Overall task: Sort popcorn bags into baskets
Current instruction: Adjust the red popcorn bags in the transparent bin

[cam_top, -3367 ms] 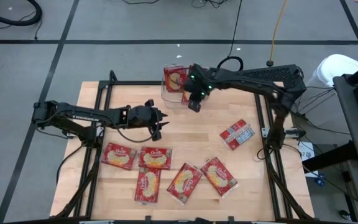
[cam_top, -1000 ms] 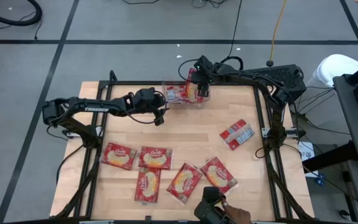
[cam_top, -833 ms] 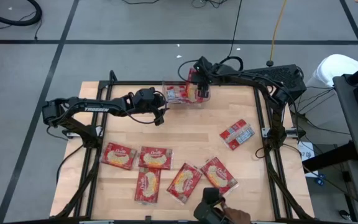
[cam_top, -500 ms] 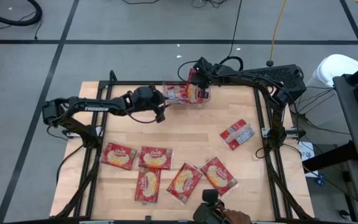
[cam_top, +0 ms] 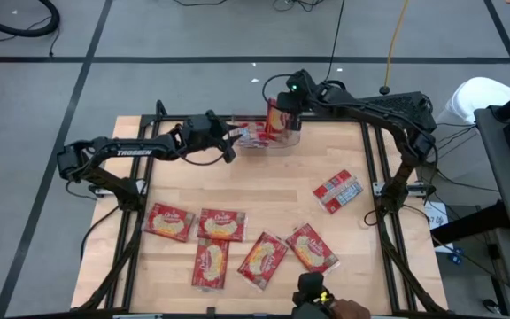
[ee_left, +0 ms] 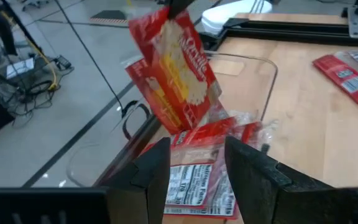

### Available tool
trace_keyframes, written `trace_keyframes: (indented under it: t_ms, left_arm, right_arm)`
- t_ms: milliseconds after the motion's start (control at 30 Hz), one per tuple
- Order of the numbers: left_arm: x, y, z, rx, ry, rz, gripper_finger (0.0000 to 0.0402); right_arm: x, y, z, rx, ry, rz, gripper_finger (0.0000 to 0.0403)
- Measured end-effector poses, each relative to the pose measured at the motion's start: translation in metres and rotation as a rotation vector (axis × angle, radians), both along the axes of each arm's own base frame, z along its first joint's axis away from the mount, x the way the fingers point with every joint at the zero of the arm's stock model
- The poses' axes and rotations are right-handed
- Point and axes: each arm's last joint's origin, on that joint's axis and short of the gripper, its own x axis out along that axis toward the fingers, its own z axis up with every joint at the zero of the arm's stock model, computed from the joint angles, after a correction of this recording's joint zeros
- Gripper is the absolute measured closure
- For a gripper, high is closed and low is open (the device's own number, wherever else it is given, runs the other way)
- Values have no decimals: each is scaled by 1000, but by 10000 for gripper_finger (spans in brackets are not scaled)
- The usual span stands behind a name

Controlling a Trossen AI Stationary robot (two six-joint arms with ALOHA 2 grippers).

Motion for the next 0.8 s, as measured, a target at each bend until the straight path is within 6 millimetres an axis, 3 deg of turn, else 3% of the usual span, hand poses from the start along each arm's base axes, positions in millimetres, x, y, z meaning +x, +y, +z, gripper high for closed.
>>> trace_keyframes:
  t_ms: [233,333,467,633,700,800]
  left_arm:
    - [1,-3,-1,-28,-8,-35,241]
    - [2,4,9,-51,-54,0,229]
    - [2,29,47,-55,-107,69,219]
    - [2,69,94,-108,-156,13,218]
    - [6,87,107,-122,-176,-17,218]
    - [18,115,111,-155,-156,-43,218]
  right_arm:
    - [-3,2,3,-5,26,14,402]
    - [-4,3,2,8,31,5,402]
    - [-9,6,7,20,29,-6,403]
    - [-16,12,21,6,3,-6,403]
    - [-20,15,28,-4,-14,-3,403]
    - [-27,18,40,-24,-43,-8,403]
